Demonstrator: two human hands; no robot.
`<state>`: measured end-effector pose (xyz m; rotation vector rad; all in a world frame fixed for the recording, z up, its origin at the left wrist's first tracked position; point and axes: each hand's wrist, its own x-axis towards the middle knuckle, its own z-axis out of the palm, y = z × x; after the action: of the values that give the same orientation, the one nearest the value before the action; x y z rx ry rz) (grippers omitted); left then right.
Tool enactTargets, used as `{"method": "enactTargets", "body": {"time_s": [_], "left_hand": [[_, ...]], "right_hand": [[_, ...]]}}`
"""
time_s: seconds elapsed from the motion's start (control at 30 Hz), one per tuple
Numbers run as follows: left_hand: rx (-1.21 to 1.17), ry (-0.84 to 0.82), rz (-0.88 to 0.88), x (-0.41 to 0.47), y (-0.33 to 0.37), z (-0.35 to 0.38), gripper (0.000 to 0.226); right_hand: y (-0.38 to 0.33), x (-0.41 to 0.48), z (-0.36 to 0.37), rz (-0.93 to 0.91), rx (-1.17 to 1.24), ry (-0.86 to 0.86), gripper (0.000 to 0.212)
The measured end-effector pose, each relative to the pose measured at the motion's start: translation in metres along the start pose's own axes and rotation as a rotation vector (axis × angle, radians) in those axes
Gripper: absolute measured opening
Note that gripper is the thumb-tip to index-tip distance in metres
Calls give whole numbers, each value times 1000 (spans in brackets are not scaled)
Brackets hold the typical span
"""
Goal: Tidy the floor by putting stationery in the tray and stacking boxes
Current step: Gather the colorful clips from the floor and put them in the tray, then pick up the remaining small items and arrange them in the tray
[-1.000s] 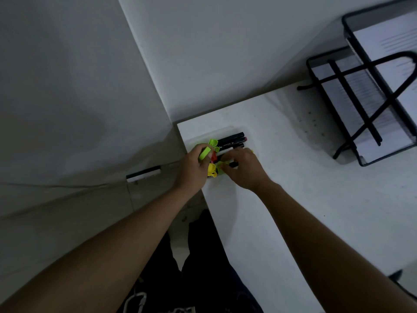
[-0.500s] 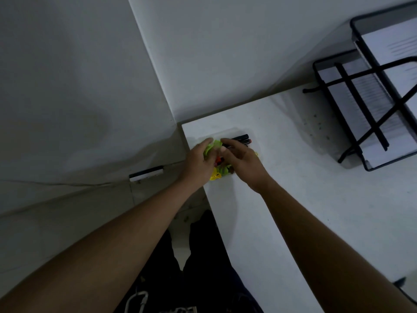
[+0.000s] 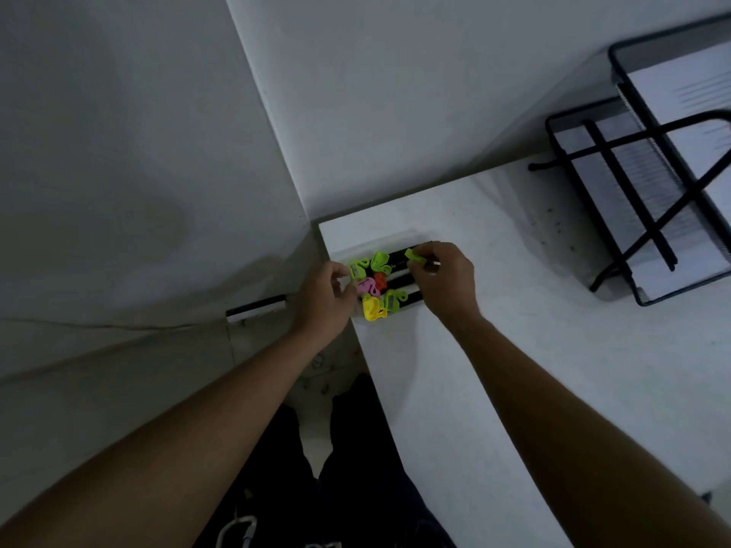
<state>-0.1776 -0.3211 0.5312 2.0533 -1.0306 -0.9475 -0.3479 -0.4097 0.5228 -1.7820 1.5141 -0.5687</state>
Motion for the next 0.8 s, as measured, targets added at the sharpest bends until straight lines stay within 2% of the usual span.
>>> {"method": "enactTargets", "body": {"time_s": [0.13, 0.3, 0.47, 0.67, 0.8], "left_hand": [[-20, -65, -30, -2, -6, -3, 18], [-25, -96, -18, -3, -7, -10, 16], [-28, -128, 20, -10, -14, -26, 12], [33, -162, 76, -33, -53, -68, 16], [46, -251, 61, -46, -103, -104, 17]], "right_hand": [[-3, -5, 13, -114, -121, -93, 21], [-10, -15, 1, -76, 5, 83, 20], [-17, -40, -1, -1, 18, 110, 17], [-59, -98, 48, -93, 35, 133, 11], [-76, -134, 99, -39, 36, 175, 11]]}}
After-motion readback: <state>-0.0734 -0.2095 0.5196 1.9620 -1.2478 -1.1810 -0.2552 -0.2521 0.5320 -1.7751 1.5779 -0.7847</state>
